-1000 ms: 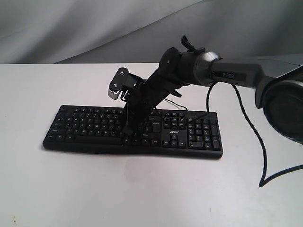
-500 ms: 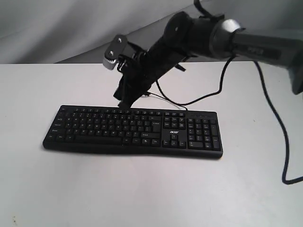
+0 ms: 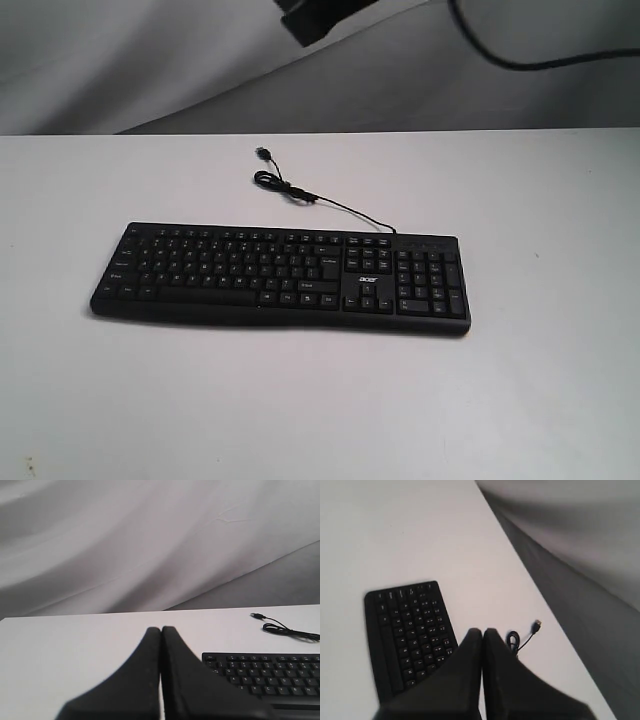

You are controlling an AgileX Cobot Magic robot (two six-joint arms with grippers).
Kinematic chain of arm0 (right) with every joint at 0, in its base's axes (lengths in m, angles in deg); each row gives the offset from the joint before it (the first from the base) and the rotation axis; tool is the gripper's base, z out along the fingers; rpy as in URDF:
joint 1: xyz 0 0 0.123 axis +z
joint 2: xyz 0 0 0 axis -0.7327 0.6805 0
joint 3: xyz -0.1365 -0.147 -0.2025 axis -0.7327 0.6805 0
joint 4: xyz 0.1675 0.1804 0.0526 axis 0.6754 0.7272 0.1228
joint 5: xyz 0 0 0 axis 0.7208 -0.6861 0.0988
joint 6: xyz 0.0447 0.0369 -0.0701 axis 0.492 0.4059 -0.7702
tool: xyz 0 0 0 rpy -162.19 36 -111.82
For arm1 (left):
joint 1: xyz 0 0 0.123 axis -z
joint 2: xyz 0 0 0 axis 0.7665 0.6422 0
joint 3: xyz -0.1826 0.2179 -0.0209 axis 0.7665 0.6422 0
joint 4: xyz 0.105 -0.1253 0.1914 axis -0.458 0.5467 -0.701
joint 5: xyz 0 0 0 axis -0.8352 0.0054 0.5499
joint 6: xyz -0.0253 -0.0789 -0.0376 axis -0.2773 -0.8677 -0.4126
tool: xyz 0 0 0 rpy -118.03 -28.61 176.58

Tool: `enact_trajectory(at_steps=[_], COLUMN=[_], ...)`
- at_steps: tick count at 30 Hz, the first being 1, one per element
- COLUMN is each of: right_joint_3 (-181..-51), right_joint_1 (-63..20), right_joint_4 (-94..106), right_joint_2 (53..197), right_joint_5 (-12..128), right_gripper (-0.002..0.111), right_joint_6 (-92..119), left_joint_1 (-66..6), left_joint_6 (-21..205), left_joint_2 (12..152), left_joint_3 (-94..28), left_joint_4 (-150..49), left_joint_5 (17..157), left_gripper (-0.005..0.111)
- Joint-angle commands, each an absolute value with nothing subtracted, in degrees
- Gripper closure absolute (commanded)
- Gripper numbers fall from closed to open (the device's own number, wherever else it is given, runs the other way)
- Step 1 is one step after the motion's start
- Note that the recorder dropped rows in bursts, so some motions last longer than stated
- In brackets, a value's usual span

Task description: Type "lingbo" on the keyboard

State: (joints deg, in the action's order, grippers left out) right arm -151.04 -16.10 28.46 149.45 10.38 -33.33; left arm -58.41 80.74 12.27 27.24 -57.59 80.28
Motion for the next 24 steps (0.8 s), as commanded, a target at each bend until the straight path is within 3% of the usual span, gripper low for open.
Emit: enact_trajectory(at_steps=[1,6,14,19,24], right_joint_3=[-140.8,-123.4,-94.6,-91.1,-81.0], right_joint_1=[-16.3,-16.3,-16.3,-16.4,-16.4], right_joint_4=[27.7,27.5,27.5,49.7,50.0], right_joint_2=[136.6,121.1,97.2,82.4,74.0], right_joint_5=[16.0,32.0,71.4,73.5,71.9], right_gripper=[0.108,0.108,0.108,0.108,0.108], right_joint_6=[-31.3,-29.8,-28.1,-31.3,-37.3], left_joint_1=[-58.0,-58.0,-58.0,-58.0,-58.0], left_joint_6=[80.6,80.6,80.6,80.6,80.6], left_joint_2=[12.0,12.0,12.0,12.0,12.0], left_joint_3=[27.5,27.5,27.5,27.5,27.5], left_joint_4=[-57.6,-57.6,-57.6,-57.6,-57.6], left_joint_5=[80.7,80.7,80.7,80.7,80.7], left_gripper=[0.106,0.106,0.106,0.106,0.106])
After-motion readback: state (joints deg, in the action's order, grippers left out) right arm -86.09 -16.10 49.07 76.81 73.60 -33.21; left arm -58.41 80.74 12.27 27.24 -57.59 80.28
